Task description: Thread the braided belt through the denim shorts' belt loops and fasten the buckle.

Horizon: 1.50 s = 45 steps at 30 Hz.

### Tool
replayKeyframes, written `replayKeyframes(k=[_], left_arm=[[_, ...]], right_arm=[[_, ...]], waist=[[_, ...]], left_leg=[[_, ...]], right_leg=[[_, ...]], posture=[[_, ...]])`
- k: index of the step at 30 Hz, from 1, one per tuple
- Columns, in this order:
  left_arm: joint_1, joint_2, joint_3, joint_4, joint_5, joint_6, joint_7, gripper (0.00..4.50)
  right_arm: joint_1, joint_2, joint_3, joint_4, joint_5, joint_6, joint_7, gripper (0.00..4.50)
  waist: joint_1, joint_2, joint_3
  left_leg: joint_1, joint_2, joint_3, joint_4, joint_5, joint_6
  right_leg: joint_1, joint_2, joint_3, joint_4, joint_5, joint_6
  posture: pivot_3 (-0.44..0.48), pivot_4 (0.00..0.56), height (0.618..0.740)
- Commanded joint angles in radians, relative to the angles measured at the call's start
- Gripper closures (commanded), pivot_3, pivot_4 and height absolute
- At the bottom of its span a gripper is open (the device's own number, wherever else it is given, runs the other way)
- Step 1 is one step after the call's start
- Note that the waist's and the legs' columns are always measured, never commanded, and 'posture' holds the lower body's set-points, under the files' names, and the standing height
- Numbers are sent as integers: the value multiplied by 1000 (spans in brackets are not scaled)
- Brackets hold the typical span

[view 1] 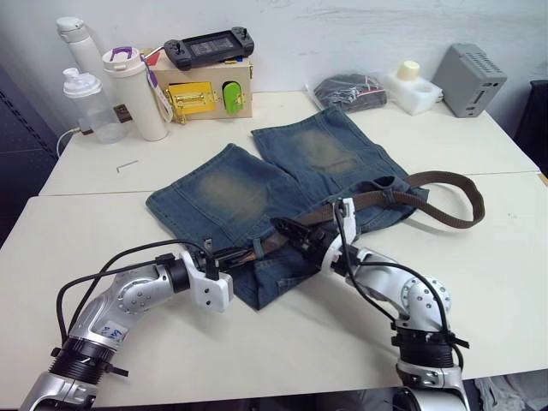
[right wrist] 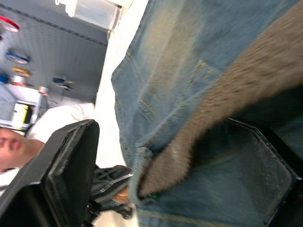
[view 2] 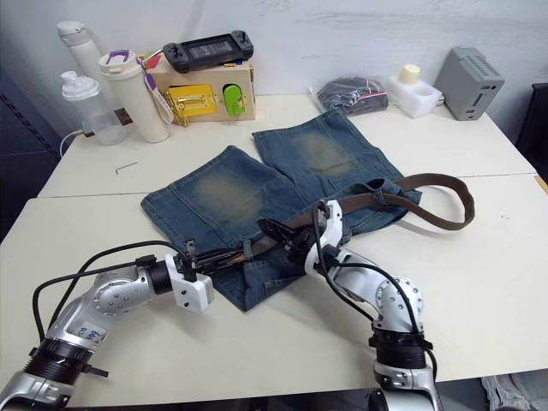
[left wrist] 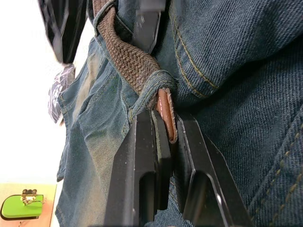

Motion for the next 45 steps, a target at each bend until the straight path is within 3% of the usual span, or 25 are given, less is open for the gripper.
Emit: replayKeyframes(k=[1,6,7,11,16,17,37,40,43,45], left_arm=[[36,21,-17,23,16,4,-17,4500],[40,25,-16,20,15,3,-16,4500],[41,26,-15,19,12,3,-16,4500],[50,27,-3,9,-25,15,-22,4500],[59,33,11,-3,-52,30,-25,2339],[60,37,12,-3,-51,23,-25,2184],[32,35,53,-9,-76,-10,9,2184],[40,37,52,-18,-87,-15,3,2973],[40,39,50,-19,-85,-18,-2,4265],[38,37,49,-22,-78,-17,-3,4398]], right_arm=[[3,25,13,-28,35,-10,-26,1758],[16,57,4,-20,41,-38,-55,4314],[16,56,1,-19,38,-44,-55,4418],[18,54,0,-19,34,-54,-51,4418],[24,60,10,-15,21,-60,-44,4500],[26,61,13,-14,18,-62,-42,4500],[53,68,60,-34,-22,-60,-6,4500],[56,68,62,-35,-25,-57,-3,4500],[53,67,62,-33,-28,-57,0,4500],[52,65,62,-33,-32,-55,2,4500]], waist=[[0,0,0],[-2,0,0],[-2,0,0],[-2,0,0],[1,0,0],[3,0,0],[1,0,0],[2,0,0],[2,0,0],[2,0,0]], left_leg=[[0,0,0,0,0,0],[0,0,0,0,0,0],[0,0,0,0,0,0],[0,0,0,0,0,0],[0,0,0,0,0,0],[0,0,0,0,0,0],[0,0,-1,0,0,0],[0,0,-1,0,0,0],[0,0,-1,0,0,0],[0,-1,-1,0,0,0]], right_leg=[[0,0,0,0,0,0],[0,0,0,0,0,0],[0,0,0,0,0,0],[0,0,0,0,0,0],[0,0,0,0,0,0],[0,0,0,0,0,0],[0,0,0,0,0,0],[0,0,0,0,0,0],[0,0,0,0,0,0],[0,0,0,0,0,0]], posture=[[0,150,645],[0,150,645],[0,150,645],[0,150,645],[0,150,645],[0,150,645],[0,150,645],[0,150,645],[0,150,645],[0,150,645]])
